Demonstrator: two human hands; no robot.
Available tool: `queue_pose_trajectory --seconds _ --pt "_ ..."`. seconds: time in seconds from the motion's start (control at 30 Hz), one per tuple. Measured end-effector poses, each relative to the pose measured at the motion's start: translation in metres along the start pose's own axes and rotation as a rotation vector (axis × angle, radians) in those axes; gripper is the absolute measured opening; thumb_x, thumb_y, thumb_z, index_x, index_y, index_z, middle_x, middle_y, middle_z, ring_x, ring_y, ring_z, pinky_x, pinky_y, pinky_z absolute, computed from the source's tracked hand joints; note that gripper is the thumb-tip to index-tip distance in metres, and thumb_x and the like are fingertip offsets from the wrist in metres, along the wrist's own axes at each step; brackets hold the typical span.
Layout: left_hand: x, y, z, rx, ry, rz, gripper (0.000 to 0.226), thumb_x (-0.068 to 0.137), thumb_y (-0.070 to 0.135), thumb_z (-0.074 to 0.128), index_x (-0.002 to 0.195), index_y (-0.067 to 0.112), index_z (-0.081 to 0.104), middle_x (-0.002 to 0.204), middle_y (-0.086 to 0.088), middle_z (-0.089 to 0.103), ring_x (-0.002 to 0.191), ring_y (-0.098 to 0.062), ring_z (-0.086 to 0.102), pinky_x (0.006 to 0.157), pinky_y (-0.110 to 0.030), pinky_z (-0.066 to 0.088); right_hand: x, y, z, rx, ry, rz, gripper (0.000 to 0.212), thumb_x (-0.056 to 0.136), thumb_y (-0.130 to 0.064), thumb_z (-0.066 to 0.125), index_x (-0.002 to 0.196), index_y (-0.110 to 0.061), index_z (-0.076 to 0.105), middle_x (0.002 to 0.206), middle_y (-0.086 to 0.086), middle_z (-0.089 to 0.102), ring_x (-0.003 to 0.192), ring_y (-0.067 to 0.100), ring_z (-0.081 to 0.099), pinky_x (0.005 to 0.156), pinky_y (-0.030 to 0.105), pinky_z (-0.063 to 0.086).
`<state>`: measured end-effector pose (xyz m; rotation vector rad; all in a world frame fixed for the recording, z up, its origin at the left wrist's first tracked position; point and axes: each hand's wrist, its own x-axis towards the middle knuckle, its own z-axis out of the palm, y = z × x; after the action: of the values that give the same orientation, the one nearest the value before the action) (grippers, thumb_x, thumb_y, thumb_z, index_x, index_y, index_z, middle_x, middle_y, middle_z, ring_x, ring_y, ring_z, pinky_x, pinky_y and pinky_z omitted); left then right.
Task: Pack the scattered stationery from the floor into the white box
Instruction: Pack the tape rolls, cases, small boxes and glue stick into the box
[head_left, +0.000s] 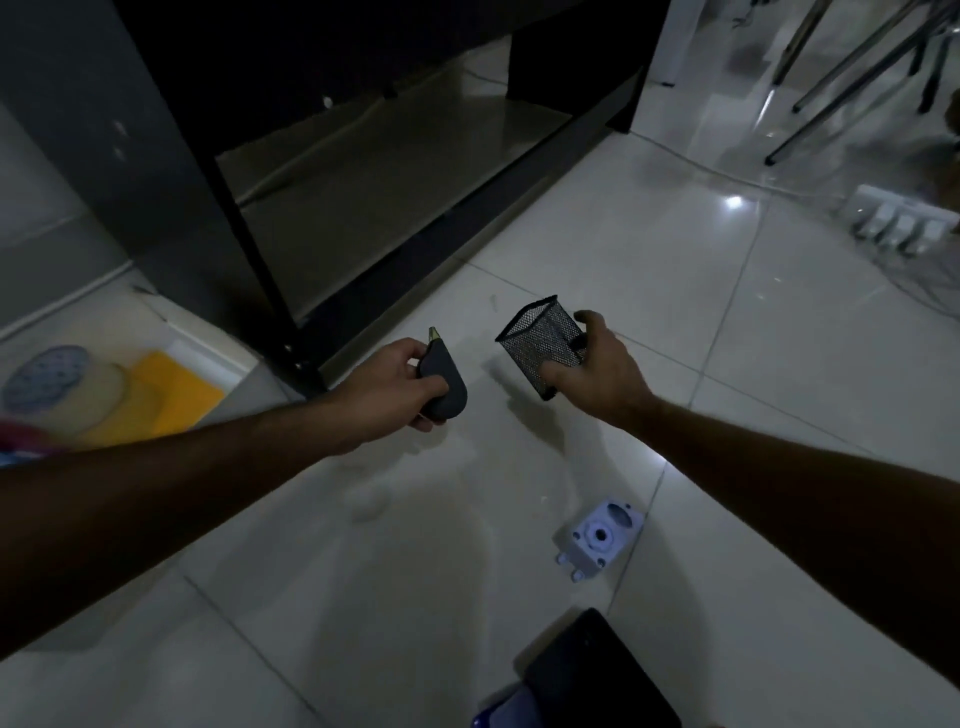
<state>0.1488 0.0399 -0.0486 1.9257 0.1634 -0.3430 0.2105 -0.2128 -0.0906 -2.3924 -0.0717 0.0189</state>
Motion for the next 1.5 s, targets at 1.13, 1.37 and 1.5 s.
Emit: queue_pose_trajectory --seconds 1.13,1.37,1.5 --pt "-0.100 -0.126 -0.299 0.415 0.460 -0.059 0.024 0.102 0.033 0.037 0.102 0.013 0.051 0.099 -0.010 0.059 0.083 -0.022 0.057 0.067 -0.029 0.042 -0.023 -0.321 0.224 -0.388 -0.242 -0.540 0.073 0.071 -0.048 0.072 0.127 -0.016 0.041 0.119 0.014 0.057 0.111 0.034 0.053 0.086 0.045 0.053" --pt "-0.094 -0.140 -0.299 0.478 0.413 -0.052 0.013 0.100 0.030 0.040 0.098 0.018 0.043 0.101 -0.011 0.057 0.090 -0.026 0.055 0.074 -0.031 0.039 -0.013 -0.333 0.251 -0.547 -0.146 -0.691 0.054 0.083 -0.050 0.064 0.124 -0.017 0.052 0.124 0.013 0.057 0.114 0.030 0.046 0.089 0.041 0.045" --pt "-0.095 -0.138 -0.299 0.448 0.417 -0.038 0.012 0.100 0.030 0.041 0.098 0.018 0.044 0.099 -0.009 0.056 0.090 -0.025 0.055 0.073 -0.030 0.038 -0.014 -0.336 0.260 -0.559 -0.165 -0.702 0.054 0.087 -0.048 0.060 0.129 -0.015 0.051 0.133 0.016 0.051 0.121 0.032 0.042 0.095 0.041 0.045"
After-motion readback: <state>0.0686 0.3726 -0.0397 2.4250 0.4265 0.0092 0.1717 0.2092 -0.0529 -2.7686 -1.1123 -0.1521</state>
